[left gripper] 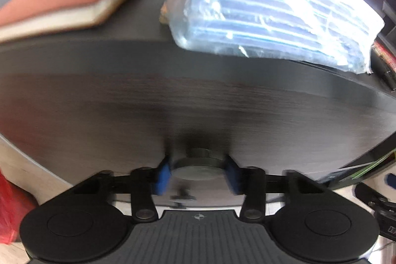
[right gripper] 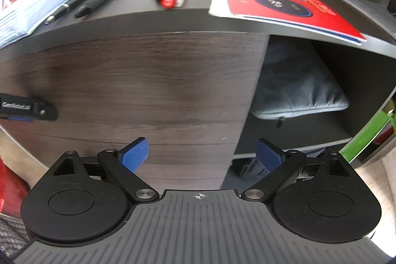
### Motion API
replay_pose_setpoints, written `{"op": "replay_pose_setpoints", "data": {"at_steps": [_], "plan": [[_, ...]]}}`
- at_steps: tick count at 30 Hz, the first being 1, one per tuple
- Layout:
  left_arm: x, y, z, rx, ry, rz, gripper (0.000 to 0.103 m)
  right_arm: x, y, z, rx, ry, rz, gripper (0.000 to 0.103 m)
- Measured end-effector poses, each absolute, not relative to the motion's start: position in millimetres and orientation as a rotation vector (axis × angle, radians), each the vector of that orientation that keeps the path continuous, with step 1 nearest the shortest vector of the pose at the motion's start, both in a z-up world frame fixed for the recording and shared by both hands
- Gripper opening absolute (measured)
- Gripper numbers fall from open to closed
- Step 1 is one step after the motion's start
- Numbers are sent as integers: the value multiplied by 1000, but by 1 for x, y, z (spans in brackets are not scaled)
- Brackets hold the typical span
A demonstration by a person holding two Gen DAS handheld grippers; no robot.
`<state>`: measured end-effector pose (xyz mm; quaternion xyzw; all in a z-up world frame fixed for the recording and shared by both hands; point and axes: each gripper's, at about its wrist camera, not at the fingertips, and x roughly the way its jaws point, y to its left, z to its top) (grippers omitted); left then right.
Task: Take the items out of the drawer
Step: 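Move the left tool to the top drawer knob and close on it, then pull the top drawer open by its knob with the left tool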
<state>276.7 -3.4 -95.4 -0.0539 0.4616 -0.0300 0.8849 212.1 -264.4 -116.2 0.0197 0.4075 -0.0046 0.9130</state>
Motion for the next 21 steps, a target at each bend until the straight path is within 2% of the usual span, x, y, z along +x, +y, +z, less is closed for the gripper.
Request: {"op": "replay_pose_setpoints", "data": {"at_steps": [12,15,21], "plan": [[269,-15,-100,-62,931,-64,42,236,-298,-114,-68,699,198,92],[267,-19,-103,-60,928,-64,42,240,-300,-113,-95,693,248,87],[261,-18,-107,-59,923,-67,42,240,-301,-109,-96,667,249,84]]}}
